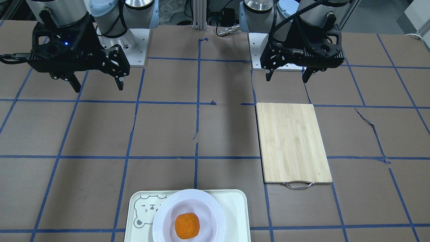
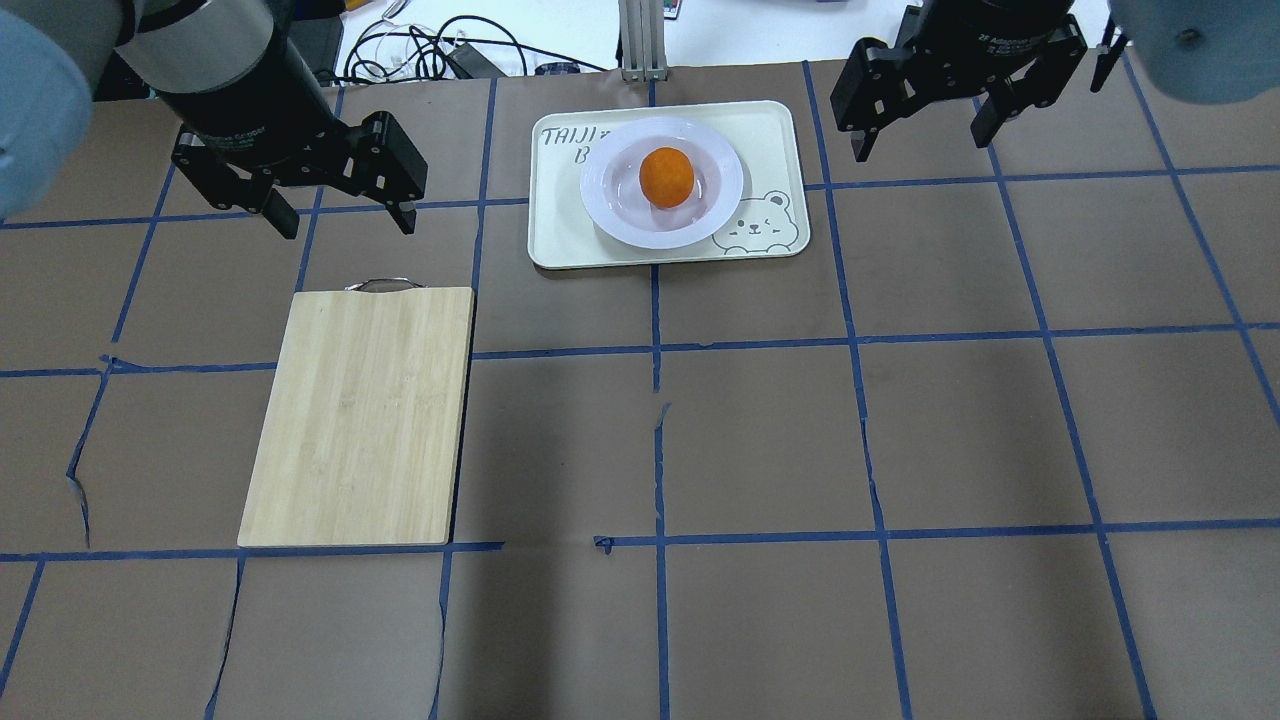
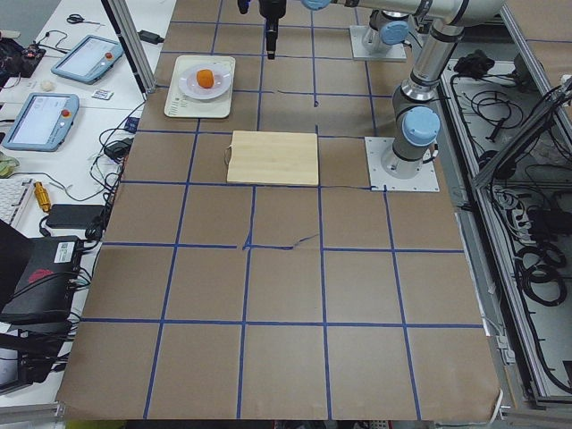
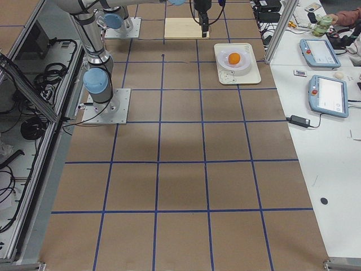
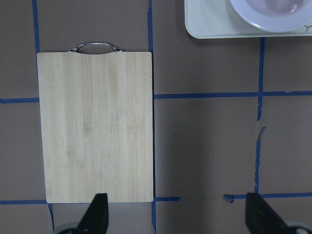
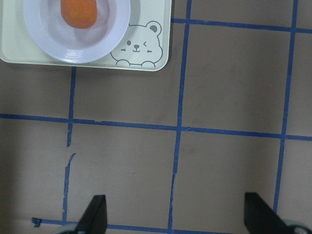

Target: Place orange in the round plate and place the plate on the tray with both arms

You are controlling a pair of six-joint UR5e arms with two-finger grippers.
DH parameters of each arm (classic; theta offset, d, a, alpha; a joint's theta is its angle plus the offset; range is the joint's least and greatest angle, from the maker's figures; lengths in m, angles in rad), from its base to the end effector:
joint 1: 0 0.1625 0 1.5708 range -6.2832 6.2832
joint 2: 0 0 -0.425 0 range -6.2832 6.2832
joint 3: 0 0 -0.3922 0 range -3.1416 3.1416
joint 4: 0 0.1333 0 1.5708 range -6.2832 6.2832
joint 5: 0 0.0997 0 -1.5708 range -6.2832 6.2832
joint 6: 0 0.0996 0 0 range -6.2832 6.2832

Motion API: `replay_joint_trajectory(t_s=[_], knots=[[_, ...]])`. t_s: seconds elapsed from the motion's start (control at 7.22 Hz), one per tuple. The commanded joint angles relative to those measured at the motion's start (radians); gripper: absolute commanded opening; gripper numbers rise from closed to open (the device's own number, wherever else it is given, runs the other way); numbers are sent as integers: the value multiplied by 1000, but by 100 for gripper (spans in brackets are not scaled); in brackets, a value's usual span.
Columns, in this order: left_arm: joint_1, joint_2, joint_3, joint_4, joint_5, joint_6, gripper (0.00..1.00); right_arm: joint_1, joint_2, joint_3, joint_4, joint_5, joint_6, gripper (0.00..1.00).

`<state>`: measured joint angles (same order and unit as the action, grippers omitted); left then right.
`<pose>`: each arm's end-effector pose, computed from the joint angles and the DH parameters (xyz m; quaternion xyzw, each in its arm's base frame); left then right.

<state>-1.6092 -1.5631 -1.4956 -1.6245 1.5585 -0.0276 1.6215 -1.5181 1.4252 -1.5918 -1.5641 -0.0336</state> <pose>-0.1532 -0.4846 0.5233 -0.0055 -0.9999 0.0144 0.0066 0.1603 -0.5158 0.5357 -0.0423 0.9975 -0.0569 0.0038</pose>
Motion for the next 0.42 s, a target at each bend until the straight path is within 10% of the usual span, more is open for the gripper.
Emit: replay_joint_trajectory(t_s=[0.0, 0.28], knots=[[0, 0, 0, 0, 0, 0, 100, 0, 1, 0, -2, 1, 3, 100], [0, 0, 0, 0, 0, 0, 100, -3, 1, 0, -5, 0, 3, 100]])
